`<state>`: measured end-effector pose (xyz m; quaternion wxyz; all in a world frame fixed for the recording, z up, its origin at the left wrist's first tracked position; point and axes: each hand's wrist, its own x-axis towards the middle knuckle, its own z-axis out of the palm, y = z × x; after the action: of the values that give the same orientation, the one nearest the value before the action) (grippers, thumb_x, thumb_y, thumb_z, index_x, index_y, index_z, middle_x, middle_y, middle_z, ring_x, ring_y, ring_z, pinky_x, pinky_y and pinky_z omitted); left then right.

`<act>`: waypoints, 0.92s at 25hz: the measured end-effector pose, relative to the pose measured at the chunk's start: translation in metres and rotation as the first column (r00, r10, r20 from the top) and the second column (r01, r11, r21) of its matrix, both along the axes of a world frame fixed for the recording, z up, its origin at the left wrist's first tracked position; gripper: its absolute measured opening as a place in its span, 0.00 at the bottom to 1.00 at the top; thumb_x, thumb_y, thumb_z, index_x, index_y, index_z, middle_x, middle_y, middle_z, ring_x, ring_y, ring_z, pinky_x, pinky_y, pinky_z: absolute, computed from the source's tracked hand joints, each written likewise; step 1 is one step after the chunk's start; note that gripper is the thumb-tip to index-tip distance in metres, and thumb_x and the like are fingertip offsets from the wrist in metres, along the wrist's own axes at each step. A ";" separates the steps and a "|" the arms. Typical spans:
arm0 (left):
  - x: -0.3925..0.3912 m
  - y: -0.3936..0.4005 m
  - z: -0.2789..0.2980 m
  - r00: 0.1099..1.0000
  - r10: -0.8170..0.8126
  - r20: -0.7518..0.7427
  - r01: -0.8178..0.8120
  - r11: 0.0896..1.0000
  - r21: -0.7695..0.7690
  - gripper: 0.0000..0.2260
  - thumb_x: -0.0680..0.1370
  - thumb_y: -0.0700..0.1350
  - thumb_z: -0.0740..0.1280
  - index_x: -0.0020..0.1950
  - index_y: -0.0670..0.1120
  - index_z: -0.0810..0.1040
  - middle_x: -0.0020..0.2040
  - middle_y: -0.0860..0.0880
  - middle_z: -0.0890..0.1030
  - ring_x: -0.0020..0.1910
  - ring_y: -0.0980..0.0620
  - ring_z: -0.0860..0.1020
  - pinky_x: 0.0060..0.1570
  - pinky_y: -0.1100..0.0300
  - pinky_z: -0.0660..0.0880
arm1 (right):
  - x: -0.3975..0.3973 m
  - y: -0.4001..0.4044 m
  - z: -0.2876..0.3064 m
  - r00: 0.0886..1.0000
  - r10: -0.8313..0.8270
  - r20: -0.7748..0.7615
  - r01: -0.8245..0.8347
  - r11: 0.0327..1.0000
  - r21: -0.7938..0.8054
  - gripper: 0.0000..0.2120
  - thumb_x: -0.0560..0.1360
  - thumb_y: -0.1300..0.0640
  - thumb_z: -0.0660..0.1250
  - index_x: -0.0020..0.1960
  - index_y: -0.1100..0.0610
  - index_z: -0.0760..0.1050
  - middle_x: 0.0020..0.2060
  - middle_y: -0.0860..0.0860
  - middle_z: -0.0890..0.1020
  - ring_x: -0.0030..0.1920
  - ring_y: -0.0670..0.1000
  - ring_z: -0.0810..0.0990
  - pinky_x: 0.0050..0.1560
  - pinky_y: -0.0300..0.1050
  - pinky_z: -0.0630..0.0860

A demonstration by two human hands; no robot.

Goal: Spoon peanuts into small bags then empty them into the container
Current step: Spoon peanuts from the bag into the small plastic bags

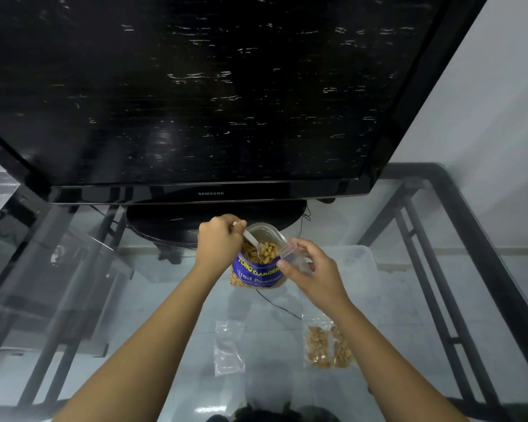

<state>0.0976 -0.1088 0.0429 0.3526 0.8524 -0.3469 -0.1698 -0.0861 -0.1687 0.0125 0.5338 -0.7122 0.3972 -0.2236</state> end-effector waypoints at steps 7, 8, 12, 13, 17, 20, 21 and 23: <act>0.010 0.003 -0.013 0.963 0.220 -0.154 -0.227 0.973 -0.031 0.09 0.77 0.45 0.64 0.46 0.41 0.82 0.39 0.40 0.82 0.41 0.41 0.81 0.48 0.48 0.79 | -0.003 0.001 -0.002 0.999 0.018 0.035 -0.021 0.998 0.065 0.20 0.69 0.48 0.72 0.59 0.44 0.71 0.55 0.41 0.78 0.58 0.40 0.74 0.45 0.22 0.70; 0.009 0.003 -0.013 0.962 0.219 -0.165 -0.226 0.974 -0.029 0.09 0.77 0.45 0.64 0.45 0.41 0.81 0.40 0.40 0.82 0.41 0.41 0.81 0.48 0.48 0.79 | -0.003 0.001 -0.002 0.999 0.019 0.043 -0.022 0.997 0.076 0.20 0.69 0.48 0.71 0.59 0.45 0.71 0.55 0.42 0.78 0.58 0.40 0.74 0.44 0.22 0.70; 0.010 0.004 -0.012 0.955 0.166 -0.245 -0.173 0.985 -0.007 0.09 0.77 0.45 0.65 0.46 0.40 0.81 0.36 0.44 0.82 0.36 0.49 0.80 0.41 0.56 0.79 | -0.004 0.001 -0.003 0.997 0.026 0.067 -0.032 0.994 0.102 0.21 0.70 0.49 0.71 0.61 0.47 0.71 0.57 0.44 0.78 0.59 0.40 0.74 0.42 0.24 0.72; 0.011 0.004 -0.010 0.959 0.124 -0.254 -0.125 0.992 0.012 0.09 0.77 0.45 0.65 0.46 0.40 0.81 0.35 0.45 0.81 0.34 0.52 0.79 0.37 0.59 0.77 | -0.004 0.001 -0.003 0.997 0.027 0.073 -0.035 0.994 0.107 0.21 0.70 0.50 0.71 0.61 0.48 0.71 0.57 0.44 0.78 0.59 0.40 0.74 0.42 0.25 0.72; 0.017 0.004 -0.008 0.928 0.069 -0.367 -0.073 0.997 0.003 0.07 0.77 0.44 0.66 0.43 0.43 0.80 0.32 0.48 0.80 0.32 0.55 0.77 0.36 0.62 0.72 | -0.002 0.000 -0.002 0.996 0.031 0.086 -0.041 0.992 0.116 0.20 0.70 0.50 0.71 0.61 0.47 0.71 0.56 0.44 0.78 0.59 0.40 0.74 0.42 0.25 0.72; 0.016 0.005 -0.011 0.881 0.161 -0.444 -0.190 0.982 -0.021 0.09 0.78 0.44 0.65 0.43 0.41 0.80 0.32 0.46 0.79 0.33 0.54 0.75 0.38 0.61 0.74 | -0.004 0.000 -0.003 0.996 0.026 0.087 -0.037 0.991 0.128 0.20 0.70 0.50 0.71 0.60 0.46 0.71 0.56 0.42 0.78 0.59 0.41 0.75 0.44 0.27 0.74; 0.015 0.004 -0.012 0.869 0.179 -0.461 -0.212 0.977 -0.021 0.09 0.78 0.44 0.64 0.42 0.41 0.79 0.32 0.46 0.78 0.33 0.54 0.75 0.37 0.62 0.74 | -0.005 0.000 -0.003 0.996 0.024 0.087 -0.036 0.991 0.128 0.20 0.70 0.49 0.71 0.60 0.45 0.71 0.56 0.42 0.78 0.58 0.41 0.75 0.45 0.28 0.74; 0.015 0.001 -0.013 0.853 0.192 -0.485 -0.231 0.973 -0.020 0.10 0.78 0.44 0.64 0.39 0.43 0.79 0.31 0.46 0.78 0.33 0.54 0.75 0.38 0.62 0.75 | -0.007 0.000 -0.003 0.995 0.027 0.093 -0.039 0.991 0.128 0.21 0.69 0.48 0.71 0.60 0.45 0.71 0.56 0.40 0.78 0.58 0.41 0.76 0.47 0.30 0.75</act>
<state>0.1124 -0.1074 0.0303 0.4768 0.8023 -0.1592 -0.3220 -0.0929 -0.1684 0.0092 0.6000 -0.6717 0.3743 -0.2207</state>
